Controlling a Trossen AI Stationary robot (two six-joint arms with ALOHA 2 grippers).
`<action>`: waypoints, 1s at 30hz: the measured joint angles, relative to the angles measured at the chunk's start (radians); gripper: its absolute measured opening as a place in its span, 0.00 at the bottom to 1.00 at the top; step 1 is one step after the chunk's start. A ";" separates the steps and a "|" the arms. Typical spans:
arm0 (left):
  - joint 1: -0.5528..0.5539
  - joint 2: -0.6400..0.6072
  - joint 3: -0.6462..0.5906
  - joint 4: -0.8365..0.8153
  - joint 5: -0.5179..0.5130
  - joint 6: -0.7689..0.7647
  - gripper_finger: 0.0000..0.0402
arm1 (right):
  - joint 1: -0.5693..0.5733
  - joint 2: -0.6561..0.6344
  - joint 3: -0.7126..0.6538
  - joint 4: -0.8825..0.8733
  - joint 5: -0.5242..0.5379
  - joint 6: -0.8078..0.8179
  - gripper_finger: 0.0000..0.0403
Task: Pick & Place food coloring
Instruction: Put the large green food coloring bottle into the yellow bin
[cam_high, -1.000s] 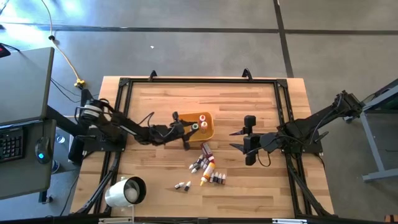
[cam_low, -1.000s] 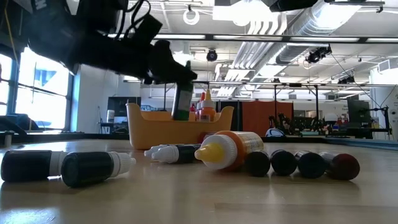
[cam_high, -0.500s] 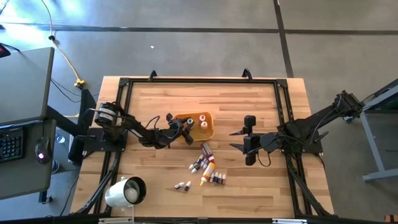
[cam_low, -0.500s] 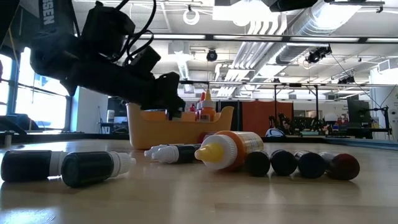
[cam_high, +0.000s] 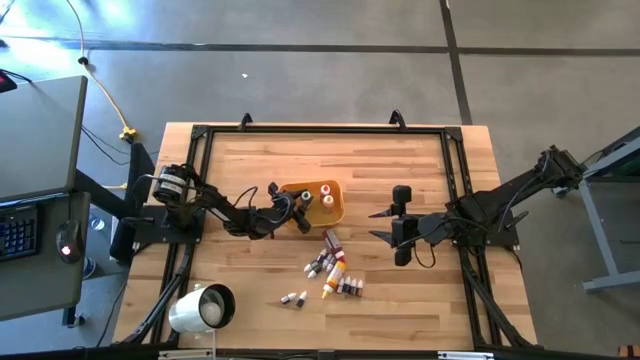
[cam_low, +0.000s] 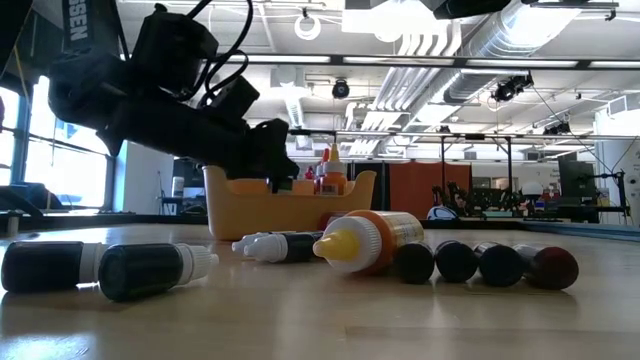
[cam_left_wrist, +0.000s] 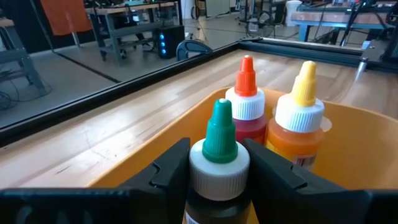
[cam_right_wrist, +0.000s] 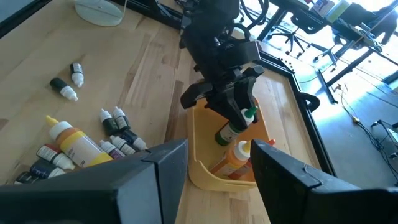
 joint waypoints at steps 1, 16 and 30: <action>0.000 0.000 0.000 -0.002 0.000 -0.001 0.34 | 0.000 0.000 0.000 0.000 0.000 0.000 0.42; 0.000 0.000 0.000 -0.011 -0.030 -0.004 0.35 | 0.000 0.000 0.000 0.000 0.000 0.000 0.42; 0.001 0.000 0.000 -0.012 -0.017 -0.029 0.35 | 0.000 0.000 0.000 0.000 0.000 0.000 0.42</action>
